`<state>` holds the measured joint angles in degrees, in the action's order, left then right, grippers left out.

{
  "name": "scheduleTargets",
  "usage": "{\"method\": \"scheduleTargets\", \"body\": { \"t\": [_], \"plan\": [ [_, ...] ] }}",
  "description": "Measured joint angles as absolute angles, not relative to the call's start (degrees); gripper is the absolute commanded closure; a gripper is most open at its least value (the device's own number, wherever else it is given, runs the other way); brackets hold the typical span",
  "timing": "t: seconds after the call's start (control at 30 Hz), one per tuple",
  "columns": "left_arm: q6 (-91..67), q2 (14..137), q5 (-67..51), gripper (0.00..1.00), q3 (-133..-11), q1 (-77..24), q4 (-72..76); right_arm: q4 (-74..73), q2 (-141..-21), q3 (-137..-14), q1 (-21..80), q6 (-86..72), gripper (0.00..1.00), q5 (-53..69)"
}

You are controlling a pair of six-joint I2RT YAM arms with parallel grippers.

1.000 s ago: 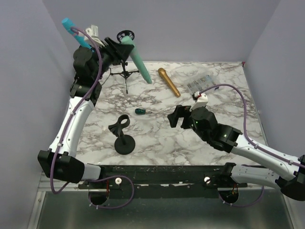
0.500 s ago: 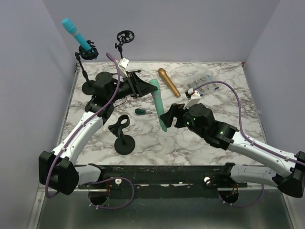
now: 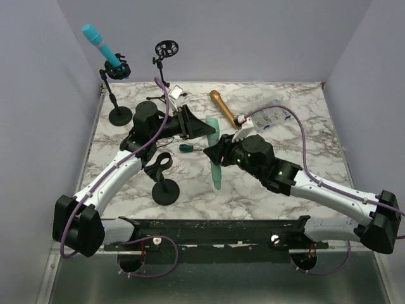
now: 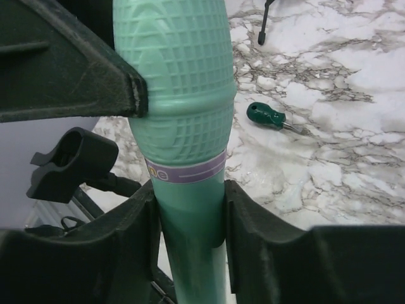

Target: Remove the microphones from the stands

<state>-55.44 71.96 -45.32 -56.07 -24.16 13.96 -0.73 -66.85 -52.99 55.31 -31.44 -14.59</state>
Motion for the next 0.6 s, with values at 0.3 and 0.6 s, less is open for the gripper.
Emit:
{"method": "scheduleTargets", "body": {
  "t": [0.3, 0.6],
  "plan": [
    [-51.2, 71.2, -43.4, 0.56, -57.0, -24.4, 9.2, 0.7, -68.3, -53.0, 55.5, -30.3, 0.92, -13.6],
    [-38.7, 67.3, -30.7, 0.01, -63.1, -24.4, -6.7, -2.7, -74.7, -55.2, 53.9, -26.5, 0.97, -22.2]
  ]
}}
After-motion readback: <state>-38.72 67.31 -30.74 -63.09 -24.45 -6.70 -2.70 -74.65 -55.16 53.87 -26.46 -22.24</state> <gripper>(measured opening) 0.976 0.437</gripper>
